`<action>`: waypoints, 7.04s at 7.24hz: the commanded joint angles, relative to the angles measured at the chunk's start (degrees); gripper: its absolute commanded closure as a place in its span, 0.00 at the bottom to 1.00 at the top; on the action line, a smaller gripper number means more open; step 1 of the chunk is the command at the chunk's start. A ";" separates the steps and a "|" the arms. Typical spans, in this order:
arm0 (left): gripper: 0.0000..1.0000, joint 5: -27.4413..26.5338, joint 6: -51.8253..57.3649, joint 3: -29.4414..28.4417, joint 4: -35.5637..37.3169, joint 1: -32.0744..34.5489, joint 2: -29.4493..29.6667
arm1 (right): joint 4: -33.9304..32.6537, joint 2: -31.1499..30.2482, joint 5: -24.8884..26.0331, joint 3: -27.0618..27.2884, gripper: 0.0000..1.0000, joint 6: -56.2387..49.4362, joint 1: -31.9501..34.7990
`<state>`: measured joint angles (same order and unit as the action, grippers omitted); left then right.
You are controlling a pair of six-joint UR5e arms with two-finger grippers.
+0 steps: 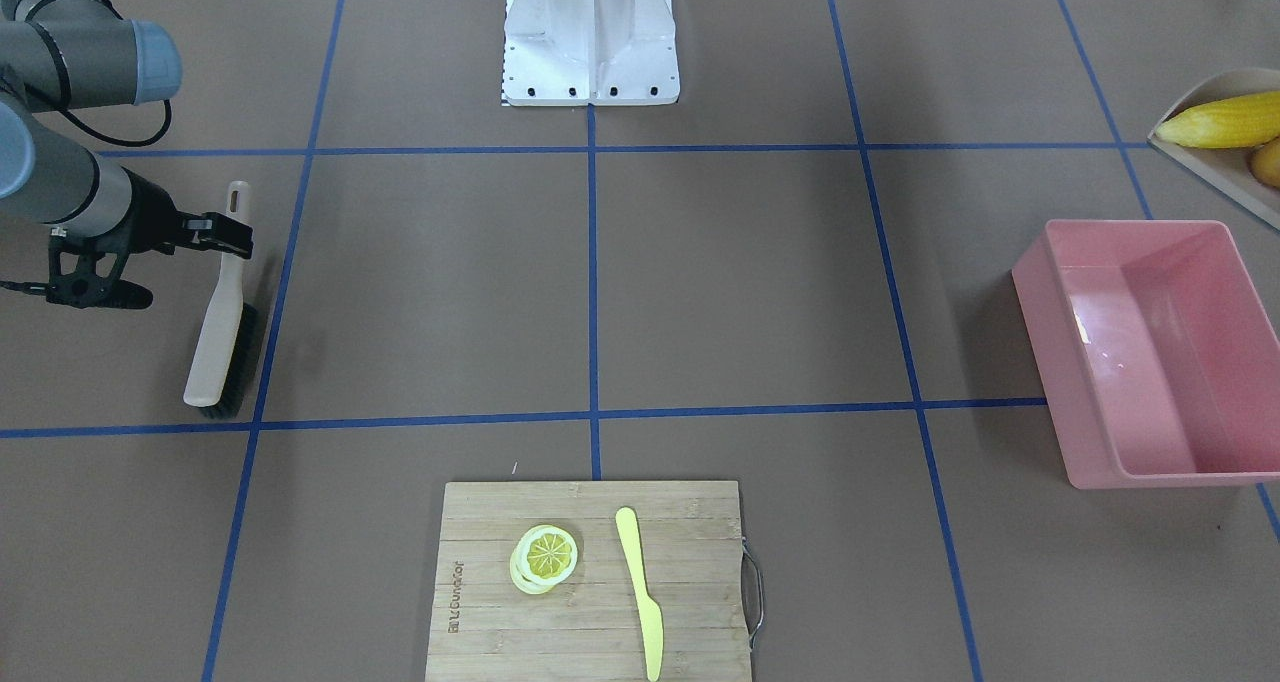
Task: Sweep and dump trash into bin
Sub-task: 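Lower the brush onto the table and release it with the right gripper, then tip the dustpan over the pink bin with the left gripper to dump food, then bring the empty dustpan back down onto the table with the left gripper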
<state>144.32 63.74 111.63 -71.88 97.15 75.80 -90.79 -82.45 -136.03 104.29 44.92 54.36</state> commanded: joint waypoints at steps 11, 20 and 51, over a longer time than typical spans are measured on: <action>1.00 -20.21 7.10 -17.68 -2.20 1.99 17.01 | 5.27 -21.25 6.76 0.38 0.00 -40.97 30.80; 1.00 -44.01 3.40 -16.02 8.92 -14.79 27.56 | 5.36 -20.82 2.97 0.47 0.00 -40.09 33.53; 1.00 -15.21 -28.48 -2.12 0.78 -51.95 39.17 | 5.36 -20.91 2.97 0.65 0.00 -40.18 33.62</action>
<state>129.18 37.83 109.93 -69.94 49.22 115.18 -85.43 -103.37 -133.07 105.00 4.75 87.98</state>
